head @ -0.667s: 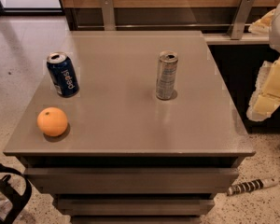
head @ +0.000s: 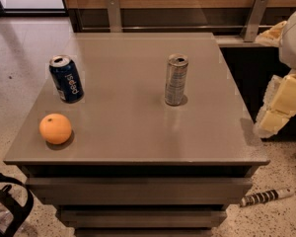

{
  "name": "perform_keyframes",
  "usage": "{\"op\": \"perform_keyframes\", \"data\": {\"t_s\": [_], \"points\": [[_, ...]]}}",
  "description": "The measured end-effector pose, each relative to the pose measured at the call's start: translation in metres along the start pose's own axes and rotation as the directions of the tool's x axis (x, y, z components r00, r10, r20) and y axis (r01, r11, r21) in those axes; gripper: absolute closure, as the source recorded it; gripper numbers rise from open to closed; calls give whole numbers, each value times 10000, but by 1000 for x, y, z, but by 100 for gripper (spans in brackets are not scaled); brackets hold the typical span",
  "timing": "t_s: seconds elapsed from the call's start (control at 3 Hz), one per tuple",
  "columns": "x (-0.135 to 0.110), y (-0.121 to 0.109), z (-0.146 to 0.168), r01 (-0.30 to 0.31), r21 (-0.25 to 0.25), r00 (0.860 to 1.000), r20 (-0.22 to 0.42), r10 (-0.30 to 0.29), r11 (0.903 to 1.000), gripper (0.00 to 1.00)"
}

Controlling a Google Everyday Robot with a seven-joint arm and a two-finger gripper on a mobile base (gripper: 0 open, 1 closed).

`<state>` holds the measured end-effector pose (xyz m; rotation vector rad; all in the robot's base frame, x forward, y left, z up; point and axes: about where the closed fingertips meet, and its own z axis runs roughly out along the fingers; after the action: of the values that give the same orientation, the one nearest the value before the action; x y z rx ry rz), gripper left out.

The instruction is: Pick orange

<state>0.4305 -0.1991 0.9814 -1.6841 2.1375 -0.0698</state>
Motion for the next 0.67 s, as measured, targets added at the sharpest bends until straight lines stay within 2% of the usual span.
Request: {"op": "perform_keyframes", "data": {"t_s": [0.33,0.67], "points": [[-18,28,16,-53,-123,9931,1167,67,9999,0],[-41,49,38,-58,-319,9704,2413,133,9995,0]]}}
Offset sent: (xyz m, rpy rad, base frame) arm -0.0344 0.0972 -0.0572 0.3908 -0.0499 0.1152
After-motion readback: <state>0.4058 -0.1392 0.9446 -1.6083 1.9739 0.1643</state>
